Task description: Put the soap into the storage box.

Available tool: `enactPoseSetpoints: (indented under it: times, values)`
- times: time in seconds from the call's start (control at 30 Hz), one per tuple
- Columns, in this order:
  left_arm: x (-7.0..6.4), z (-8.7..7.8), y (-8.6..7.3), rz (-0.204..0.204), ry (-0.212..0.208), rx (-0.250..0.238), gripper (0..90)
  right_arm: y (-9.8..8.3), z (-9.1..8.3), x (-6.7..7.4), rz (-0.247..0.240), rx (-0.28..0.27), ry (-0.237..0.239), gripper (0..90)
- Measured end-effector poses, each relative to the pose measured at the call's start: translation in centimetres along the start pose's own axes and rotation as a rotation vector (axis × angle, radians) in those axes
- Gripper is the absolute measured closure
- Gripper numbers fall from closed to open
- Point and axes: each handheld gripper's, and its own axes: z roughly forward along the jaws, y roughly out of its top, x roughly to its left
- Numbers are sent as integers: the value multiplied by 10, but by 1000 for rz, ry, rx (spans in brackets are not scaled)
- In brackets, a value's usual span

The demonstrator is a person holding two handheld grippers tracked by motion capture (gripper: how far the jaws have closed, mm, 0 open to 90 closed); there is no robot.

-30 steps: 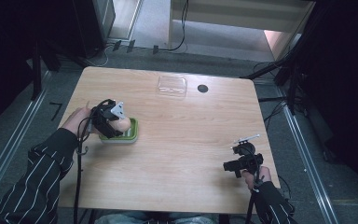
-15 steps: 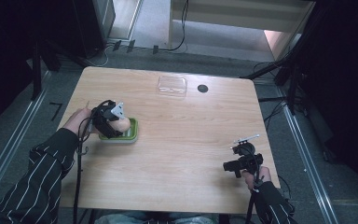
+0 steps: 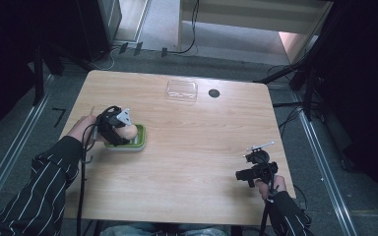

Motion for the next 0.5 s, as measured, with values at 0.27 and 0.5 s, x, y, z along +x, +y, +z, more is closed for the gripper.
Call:
enactPoseSetpoints:
  times: [0.27, 0.5]
  values:
    - [1, 1, -2, -17, -18, -18, 330, 0, 0, 0, 0, -1, 1, 144]
    - [2, 2, -3, -16, -23, -17, 329, 0, 0, 0, 1, -2, 1, 144]
